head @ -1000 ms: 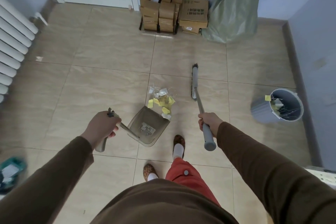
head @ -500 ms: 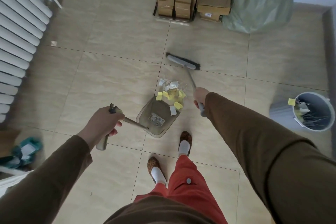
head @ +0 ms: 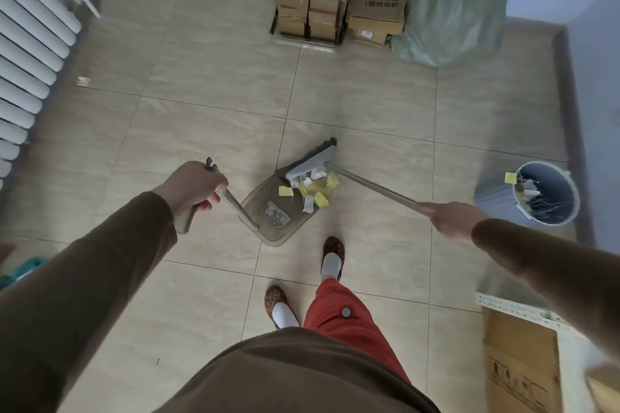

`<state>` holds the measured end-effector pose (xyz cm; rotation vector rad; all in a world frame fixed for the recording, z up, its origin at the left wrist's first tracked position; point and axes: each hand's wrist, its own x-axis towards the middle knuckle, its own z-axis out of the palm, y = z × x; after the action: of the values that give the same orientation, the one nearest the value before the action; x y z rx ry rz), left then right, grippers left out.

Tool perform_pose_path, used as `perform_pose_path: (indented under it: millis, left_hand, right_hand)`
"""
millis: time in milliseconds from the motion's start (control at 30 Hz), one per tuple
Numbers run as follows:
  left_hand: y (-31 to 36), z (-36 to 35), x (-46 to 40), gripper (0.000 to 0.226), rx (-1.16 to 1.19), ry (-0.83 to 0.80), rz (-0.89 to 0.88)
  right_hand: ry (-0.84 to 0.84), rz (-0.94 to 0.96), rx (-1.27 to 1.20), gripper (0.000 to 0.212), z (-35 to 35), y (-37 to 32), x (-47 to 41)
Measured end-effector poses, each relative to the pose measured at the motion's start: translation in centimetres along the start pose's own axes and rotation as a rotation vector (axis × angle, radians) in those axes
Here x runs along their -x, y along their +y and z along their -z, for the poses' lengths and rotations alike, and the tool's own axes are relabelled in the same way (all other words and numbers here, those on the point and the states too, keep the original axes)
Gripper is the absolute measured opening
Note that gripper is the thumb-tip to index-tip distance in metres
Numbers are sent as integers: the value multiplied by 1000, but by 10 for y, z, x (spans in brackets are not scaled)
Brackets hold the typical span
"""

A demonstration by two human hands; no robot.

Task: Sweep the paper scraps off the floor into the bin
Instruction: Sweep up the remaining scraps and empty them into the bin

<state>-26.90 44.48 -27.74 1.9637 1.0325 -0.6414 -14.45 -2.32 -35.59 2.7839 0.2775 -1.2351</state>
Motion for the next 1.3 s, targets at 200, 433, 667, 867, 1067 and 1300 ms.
perform_pose_path:
  millis: [200,433,667,867,1067,1300]
  left_hand:
    - [-11,6,4,19,-34,-20,-26]
    - [-3,5,3,21,-51,-21,-43]
    - [-1,4,4,27,-23,-43,-28]
    - [-12,9,2,31,-27,-33,-13]
    - [-25,10,-1,32,-5,-59,7]
    - [-46,13,-4,27,40,-109,42]
  right_hand:
    - [-1,-109,-410,40,-32,2,45]
    - [-189,-119,-658,50,-83,-130,11]
    - [-369,-41,-791,51,-91,-141,77]
    - [-368,13,-841,47,-70,-109,145]
    - [-216,-6,-756,49,-83,-125,138]
    - [-347,3,-881,50,-96,-172,111]
